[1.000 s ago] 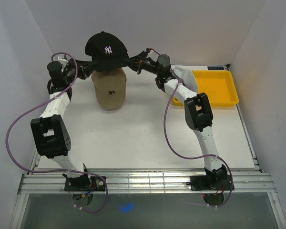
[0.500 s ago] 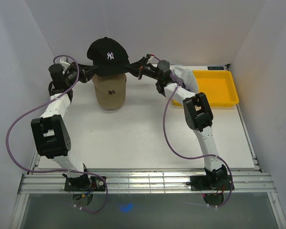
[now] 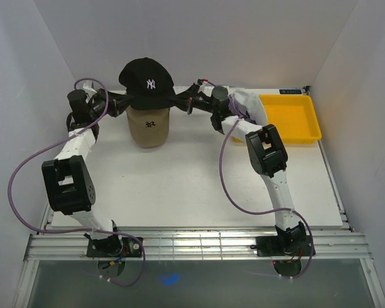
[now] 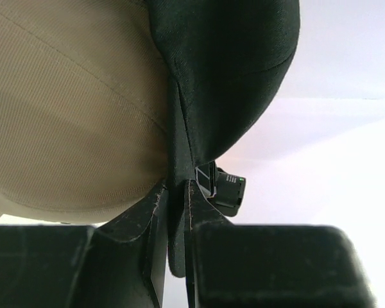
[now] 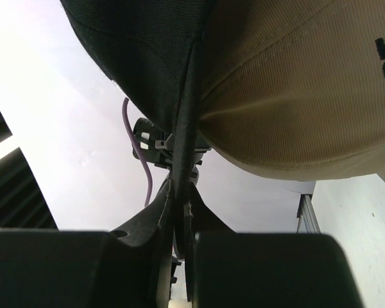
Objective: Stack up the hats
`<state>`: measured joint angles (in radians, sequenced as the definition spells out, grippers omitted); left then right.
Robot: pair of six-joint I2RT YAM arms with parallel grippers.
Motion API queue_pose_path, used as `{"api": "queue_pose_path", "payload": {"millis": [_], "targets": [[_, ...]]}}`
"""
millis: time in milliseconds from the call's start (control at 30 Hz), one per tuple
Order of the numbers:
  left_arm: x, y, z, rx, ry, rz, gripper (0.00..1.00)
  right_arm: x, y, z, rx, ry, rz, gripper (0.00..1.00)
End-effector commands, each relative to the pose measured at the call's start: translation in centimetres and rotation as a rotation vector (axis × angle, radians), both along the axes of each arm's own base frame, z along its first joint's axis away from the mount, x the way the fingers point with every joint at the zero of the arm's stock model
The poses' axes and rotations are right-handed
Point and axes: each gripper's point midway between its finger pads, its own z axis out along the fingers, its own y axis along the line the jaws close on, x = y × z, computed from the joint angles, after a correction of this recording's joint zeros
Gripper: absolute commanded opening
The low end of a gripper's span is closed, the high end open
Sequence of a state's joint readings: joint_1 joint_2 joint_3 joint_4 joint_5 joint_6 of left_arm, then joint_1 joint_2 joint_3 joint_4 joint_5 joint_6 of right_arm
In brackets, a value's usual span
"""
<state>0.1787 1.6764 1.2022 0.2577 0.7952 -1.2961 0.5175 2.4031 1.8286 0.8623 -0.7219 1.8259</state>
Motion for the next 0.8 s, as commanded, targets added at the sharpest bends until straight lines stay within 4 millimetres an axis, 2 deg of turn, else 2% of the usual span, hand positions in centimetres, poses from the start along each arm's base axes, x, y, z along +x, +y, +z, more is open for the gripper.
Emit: {"api": "queue_pose_path", "payload": {"millis": [0, 333, 767], "targets": [[-3.3, -2.8, 4.4, 0.040, -0.140, -0.124, 0.00, -4.4, 1.9, 0.5, -0.059, -0.120, 0.111, 0.08], [-4.2, -2.7, 3.5, 0.082, -0.138, -0.129, 0.00, -5.1, 2.0, 0.3, -0.113, -0.179, 0.125, 0.08], [-4.8, -2.1, 1.6, 0.167, -0.080, -0.106, 0.00, -6.9, 2.3, -1.7, -0.169, -0.206, 0.147, 0.08]]}}
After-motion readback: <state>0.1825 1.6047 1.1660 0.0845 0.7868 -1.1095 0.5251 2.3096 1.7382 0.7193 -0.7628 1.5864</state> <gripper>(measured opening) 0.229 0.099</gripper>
